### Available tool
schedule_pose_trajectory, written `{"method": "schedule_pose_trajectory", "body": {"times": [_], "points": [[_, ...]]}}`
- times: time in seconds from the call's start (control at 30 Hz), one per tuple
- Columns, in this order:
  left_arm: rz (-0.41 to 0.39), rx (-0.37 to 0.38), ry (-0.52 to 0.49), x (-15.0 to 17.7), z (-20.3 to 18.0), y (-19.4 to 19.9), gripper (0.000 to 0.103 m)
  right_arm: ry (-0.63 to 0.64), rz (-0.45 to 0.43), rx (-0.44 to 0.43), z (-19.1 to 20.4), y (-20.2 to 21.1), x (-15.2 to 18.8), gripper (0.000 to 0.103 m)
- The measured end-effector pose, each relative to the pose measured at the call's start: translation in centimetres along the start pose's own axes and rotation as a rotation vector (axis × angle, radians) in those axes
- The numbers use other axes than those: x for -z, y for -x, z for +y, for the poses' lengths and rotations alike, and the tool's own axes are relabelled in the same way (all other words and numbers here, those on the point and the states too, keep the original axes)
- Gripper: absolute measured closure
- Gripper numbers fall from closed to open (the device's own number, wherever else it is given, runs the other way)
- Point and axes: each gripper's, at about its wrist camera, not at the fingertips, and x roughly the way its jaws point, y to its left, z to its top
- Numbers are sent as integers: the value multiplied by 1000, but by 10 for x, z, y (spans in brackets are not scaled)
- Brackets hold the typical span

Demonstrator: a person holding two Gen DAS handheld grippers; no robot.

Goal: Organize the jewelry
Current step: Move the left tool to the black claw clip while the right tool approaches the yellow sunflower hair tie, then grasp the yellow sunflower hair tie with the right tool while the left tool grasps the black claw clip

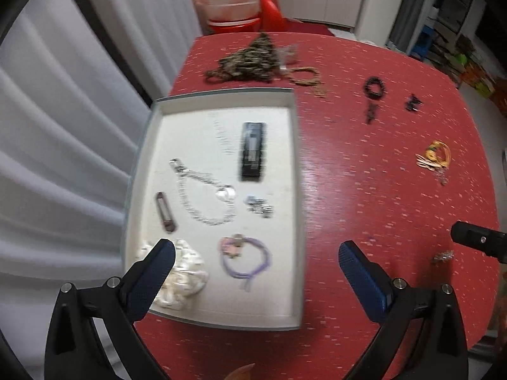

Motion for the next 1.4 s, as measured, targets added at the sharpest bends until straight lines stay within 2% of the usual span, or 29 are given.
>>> {"method": "schedule_pose_trajectory", "body": {"times": [0.23, 0.53, 0.7, 0.97, 1.23, 1.4], "points": [[24, 67, -45, -4, -46, -3, 0, -37, -48, 54, -44, 18, -3, 14], [27, 95, -73, -21, -90, -9, 0, -105, -61, 92, -92, 26, -20, 14], [50, 110, -100, -18, -112, -20, 0, -105, -64, 108, -111, 27, -34, 13], [60, 104, -85, -23, -133, -39, 0, -75, -80, 108, -116, 17, -65, 13], [37, 94, -58, -42, -144, -56, 0, -23, -101, 111, -105, -4, -106, 13], [31, 85, -44, -48, -146, -67, 0, 37, -95, 142, -95, -26, -127, 13]]}}
